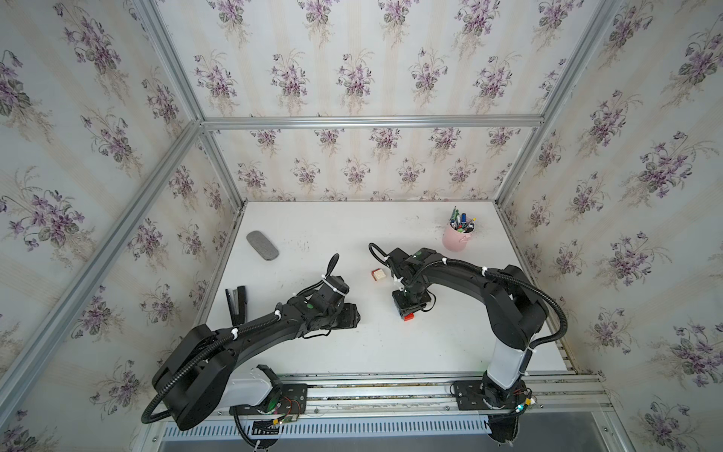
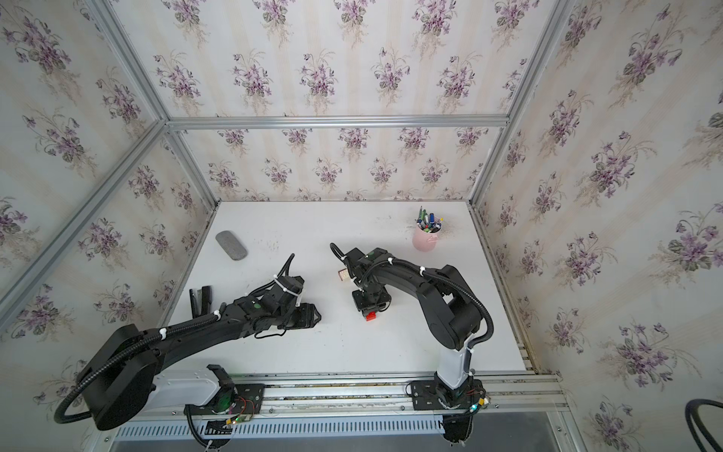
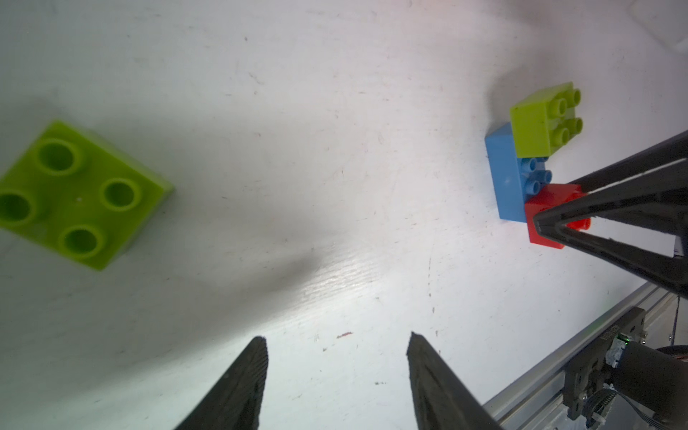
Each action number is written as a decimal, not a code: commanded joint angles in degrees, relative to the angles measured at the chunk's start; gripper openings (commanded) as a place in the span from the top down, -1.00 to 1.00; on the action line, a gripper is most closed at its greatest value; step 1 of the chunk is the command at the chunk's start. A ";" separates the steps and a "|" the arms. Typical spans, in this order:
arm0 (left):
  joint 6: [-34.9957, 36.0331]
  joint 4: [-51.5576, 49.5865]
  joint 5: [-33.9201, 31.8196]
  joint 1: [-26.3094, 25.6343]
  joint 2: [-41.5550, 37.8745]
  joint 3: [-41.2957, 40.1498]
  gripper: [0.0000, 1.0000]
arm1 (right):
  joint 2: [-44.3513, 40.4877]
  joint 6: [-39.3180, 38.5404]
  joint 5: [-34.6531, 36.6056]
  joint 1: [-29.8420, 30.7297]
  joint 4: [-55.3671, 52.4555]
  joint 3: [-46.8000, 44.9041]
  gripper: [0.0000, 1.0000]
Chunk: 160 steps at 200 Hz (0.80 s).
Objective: Assemble the letter y with lego
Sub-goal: Assemble the lego brick with the lego brick, then pick up the lego brick from the center of the board.
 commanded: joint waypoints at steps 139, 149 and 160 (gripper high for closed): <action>0.06 -5.63 -5.26 0.38 -3.07 3.70 -0.26 | 1.65 -0.25 3.99 -1.29 7.51 0.33 -0.12; 0.05 -5.81 -5.36 0.47 -3.13 3.80 -0.26 | 1.69 -0.17 3.60 -1.40 7.87 0.02 -0.07; -0.02 -6.00 -5.46 0.54 -3.17 3.89 -0.26 | 1.78 -0.16 3.17 -1.38 8.46 -0.49 -0.01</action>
